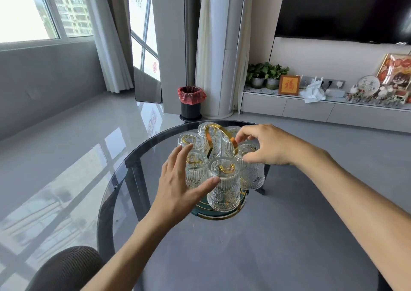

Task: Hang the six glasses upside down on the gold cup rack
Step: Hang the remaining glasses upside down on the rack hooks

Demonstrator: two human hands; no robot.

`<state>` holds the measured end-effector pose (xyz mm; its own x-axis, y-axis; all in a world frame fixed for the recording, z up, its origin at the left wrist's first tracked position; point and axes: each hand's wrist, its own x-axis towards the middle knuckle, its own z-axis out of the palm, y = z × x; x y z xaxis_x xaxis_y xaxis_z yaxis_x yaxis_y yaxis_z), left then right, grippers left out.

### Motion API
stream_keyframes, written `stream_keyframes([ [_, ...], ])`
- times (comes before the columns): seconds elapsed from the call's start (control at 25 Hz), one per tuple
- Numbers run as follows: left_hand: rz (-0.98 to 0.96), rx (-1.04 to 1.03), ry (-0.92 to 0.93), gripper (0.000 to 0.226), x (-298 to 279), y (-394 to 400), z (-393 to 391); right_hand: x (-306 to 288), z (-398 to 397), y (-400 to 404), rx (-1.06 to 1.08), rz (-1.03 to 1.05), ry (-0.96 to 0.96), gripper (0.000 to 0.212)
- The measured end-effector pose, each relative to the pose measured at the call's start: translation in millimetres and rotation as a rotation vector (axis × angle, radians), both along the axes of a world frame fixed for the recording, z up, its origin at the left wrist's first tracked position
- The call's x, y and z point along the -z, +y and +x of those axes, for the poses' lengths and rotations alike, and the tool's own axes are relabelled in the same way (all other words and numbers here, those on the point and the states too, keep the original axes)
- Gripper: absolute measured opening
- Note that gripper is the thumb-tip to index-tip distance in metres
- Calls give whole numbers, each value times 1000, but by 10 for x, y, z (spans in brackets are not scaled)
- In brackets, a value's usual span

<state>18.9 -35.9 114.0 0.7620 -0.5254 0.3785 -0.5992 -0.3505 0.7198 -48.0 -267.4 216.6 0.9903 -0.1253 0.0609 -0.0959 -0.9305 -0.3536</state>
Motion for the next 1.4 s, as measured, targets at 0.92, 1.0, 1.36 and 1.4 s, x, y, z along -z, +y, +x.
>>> stream_keyframes([
  [0.92,-204,286,749,99,787,-847,378,190,121,-165,585,21,-371,31],
  [1.0,-198,295,755,100,791,-892,429,192,130,-220,607,46,-372,30],
  [1.36,-412,58,751,73,508,-372,277,24,-225,-185,560,368,-471,18],
  [1.4,-503,29,695,61,406,-178,193,-29,-378,-189,560,434,-564,16],
])
